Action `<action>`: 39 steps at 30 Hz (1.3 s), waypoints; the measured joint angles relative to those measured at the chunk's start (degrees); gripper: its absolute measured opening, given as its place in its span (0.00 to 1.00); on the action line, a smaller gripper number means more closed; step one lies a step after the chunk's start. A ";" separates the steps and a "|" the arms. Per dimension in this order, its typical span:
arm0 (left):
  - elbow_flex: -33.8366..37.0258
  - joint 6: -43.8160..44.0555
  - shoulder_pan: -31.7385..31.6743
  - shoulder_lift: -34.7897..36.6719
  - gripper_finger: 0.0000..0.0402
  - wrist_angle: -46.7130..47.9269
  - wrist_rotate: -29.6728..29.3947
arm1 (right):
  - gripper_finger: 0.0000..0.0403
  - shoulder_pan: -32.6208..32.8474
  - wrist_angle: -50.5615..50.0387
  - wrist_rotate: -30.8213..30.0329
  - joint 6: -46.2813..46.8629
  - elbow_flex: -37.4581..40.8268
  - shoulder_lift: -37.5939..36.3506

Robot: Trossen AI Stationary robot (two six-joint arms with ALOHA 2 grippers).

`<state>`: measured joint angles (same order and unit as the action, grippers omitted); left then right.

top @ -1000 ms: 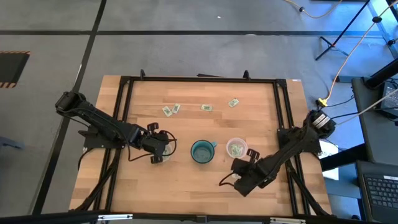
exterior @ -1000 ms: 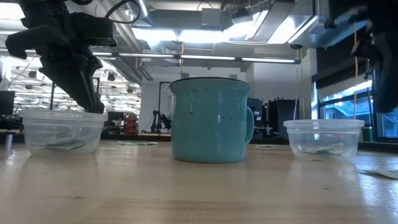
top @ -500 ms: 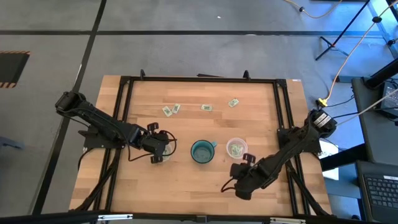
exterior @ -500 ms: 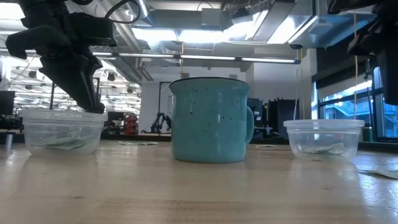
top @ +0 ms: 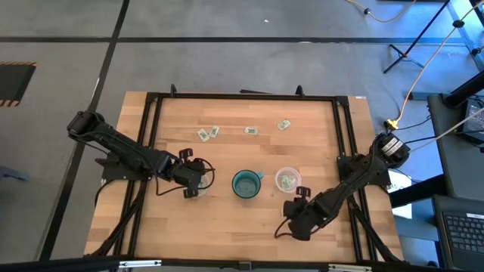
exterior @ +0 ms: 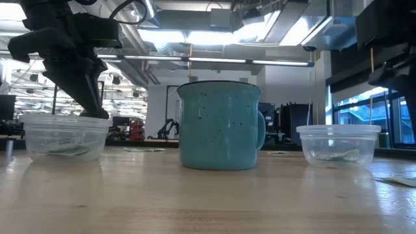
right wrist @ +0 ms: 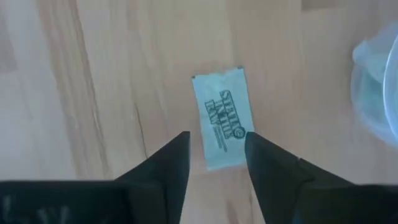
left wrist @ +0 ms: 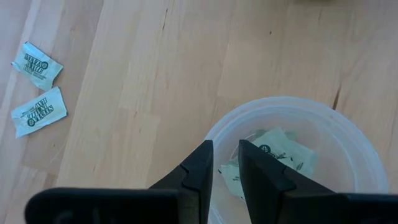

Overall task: Pick and place Stevia / Truvia into bins
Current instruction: Put the green stevia packet into the right transparent container

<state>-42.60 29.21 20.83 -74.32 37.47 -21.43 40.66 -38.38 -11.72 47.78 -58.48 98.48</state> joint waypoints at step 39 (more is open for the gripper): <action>-0.01 0.00 0.01 -0.02 0.16 0.02 -1.64 | 0.30 3.08 0.99 -3.48 -1.45 1.22 6.82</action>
<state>-42.61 29.21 20.84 -74.35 37.50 -23.07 43.75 -37.38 -15.20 46.32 -57.25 105.29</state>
